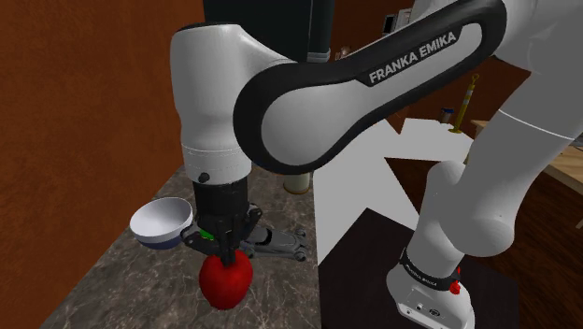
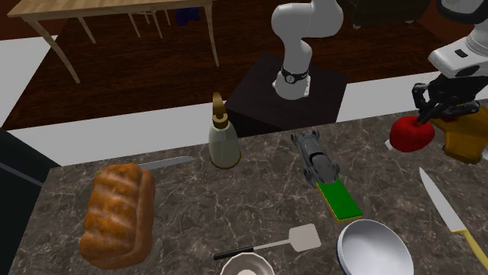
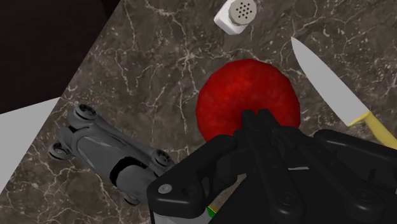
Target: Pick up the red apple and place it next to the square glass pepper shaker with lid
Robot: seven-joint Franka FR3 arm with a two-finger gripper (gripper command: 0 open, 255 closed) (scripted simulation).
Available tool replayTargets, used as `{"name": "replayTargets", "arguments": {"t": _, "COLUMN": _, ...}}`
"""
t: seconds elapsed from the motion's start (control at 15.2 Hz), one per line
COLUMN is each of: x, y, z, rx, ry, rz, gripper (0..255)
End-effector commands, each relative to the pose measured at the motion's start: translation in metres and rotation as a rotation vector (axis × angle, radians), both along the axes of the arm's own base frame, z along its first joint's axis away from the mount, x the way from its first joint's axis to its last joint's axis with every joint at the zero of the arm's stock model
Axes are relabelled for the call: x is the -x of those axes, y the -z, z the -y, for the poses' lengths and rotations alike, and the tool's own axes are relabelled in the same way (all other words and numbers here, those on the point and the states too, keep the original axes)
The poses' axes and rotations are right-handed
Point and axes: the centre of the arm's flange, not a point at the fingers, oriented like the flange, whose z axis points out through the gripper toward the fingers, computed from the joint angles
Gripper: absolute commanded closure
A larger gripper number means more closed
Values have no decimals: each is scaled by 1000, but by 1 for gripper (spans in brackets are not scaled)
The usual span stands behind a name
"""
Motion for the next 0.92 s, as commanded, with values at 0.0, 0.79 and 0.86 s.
{"name": "replayTargets", "arguments": {"t": 0.0, "x": -1, "y": 11, "z": 0, "rx": 0, "ry": 0, "rz": 1, "gripper": 255}}
{"name": "replayTargets", "arguments": {"t": 0.79, "x": -1, "y": 75, "z": 0, "rx": 0, "ry": 0, "rz": 1, "gripper": 255}}
{"name": "replayTargets", "arguments": {"t": 0.86, "x": -1, "y": 80, "z": 0, "rx": 0, "ry": 0, "rz": 1, "gripper": 255}}
